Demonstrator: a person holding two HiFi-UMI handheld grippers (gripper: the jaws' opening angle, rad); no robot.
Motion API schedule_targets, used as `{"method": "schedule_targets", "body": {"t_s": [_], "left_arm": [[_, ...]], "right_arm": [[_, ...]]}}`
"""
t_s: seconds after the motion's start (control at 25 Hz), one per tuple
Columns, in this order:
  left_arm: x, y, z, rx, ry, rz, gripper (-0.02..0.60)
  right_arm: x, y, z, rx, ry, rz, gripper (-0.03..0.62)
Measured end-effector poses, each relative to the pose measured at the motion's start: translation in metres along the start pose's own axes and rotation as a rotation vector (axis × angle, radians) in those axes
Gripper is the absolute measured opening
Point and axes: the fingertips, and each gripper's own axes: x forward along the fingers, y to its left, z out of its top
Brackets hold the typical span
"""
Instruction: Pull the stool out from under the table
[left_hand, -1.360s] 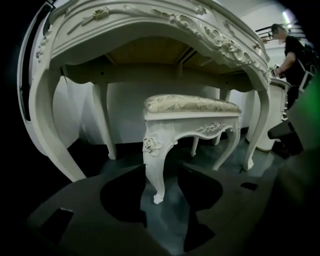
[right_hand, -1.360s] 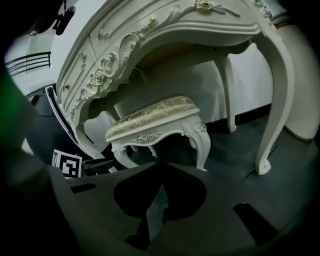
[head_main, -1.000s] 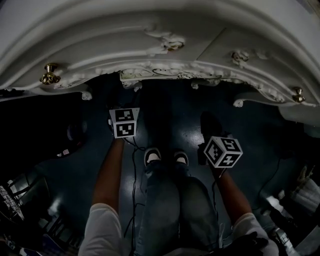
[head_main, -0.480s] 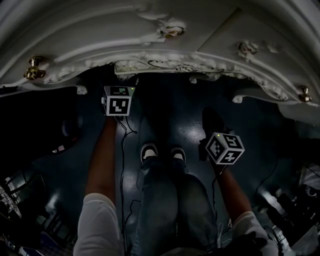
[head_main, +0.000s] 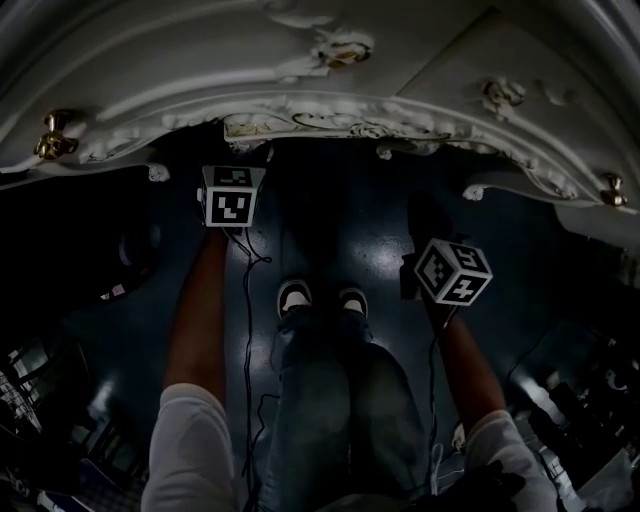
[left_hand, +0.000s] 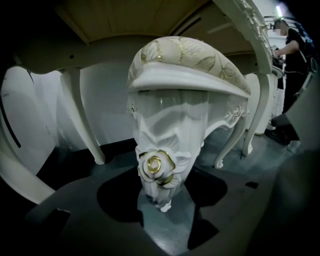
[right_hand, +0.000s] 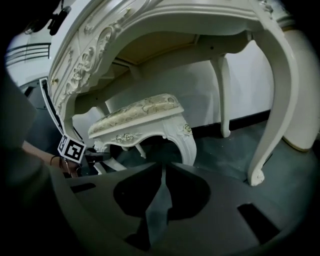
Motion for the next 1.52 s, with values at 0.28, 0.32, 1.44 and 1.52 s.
{"method": "schedule_targets", "body": {"t_s": [0.28,0.32,1.44,1.52], "left_arm": [[-0.001,-0.002,0.004,0.015,-0.017,-0.019,0.273],[-0.002,-0.002,0.005,0.018,-0.02,-0.015,0.273],[-0.003,-0.001,0.005,0.013,-0.017,0.01,0.268],[-0.005,-0.001,0.004,0.001,-0.013,0.023,0.267]], "right_arm": [[0.028,-0.012,0.02,-0.078,-0.021,-0.038,0.105],[0.033,-0.015,0.023,-0.095,-0.028,-0.052,0.131],[0.131,-0.058,0.031,-0.287,0.113,-0.111,0.264],[0.131,-0.059,0.03,-0.302,0.122,-0.111,0.261]]}}
